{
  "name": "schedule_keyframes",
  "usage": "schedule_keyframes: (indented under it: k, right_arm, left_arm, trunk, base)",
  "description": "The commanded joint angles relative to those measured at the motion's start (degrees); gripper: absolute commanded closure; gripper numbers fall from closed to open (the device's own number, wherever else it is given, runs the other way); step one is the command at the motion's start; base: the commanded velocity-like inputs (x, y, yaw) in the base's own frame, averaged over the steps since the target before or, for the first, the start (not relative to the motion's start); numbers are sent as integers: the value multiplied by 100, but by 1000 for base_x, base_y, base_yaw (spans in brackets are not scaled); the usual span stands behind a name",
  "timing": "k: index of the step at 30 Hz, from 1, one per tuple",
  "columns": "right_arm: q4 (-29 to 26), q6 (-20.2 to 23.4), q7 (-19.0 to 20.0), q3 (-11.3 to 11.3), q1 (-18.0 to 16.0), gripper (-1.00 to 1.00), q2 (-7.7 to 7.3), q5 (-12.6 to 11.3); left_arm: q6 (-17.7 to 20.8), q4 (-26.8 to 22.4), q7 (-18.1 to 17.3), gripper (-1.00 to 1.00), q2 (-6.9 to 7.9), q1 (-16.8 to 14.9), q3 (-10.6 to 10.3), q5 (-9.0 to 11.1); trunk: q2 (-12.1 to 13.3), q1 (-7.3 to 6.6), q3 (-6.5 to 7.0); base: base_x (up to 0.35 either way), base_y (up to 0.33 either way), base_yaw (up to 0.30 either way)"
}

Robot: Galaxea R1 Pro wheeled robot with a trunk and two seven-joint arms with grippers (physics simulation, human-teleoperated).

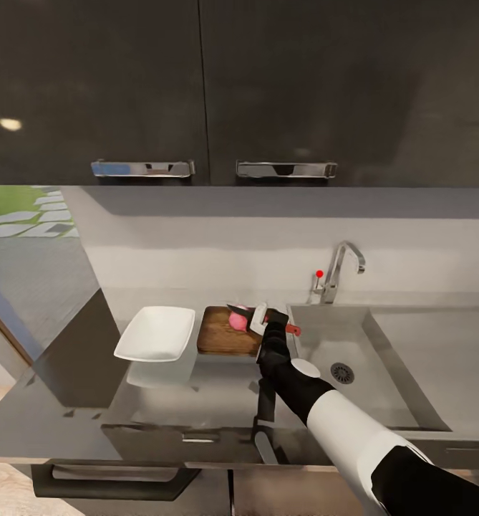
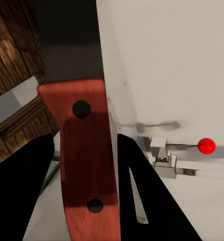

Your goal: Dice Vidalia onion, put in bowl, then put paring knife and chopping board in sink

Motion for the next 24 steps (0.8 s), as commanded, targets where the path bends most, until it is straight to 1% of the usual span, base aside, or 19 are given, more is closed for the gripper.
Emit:
schedule_keyframes:
  k: [1, 24]
  right_arm:
    - [4, 37, -19, 28, -8, 100, 0, -2]
    - [11, 37, -19, 28, -8, 100, 0, -2]
  left_arm:
    - [-6, -10, 6, -100, 1, 3, -13, 33]
    - [-6, -6, 6, -100, 1, 3, -13, 33]
  trunk:
    - [-12, 4, -11]
    - [-12, 4, -11]
  base:
    - [0, 0, 0]
    - [0, 0, 0]
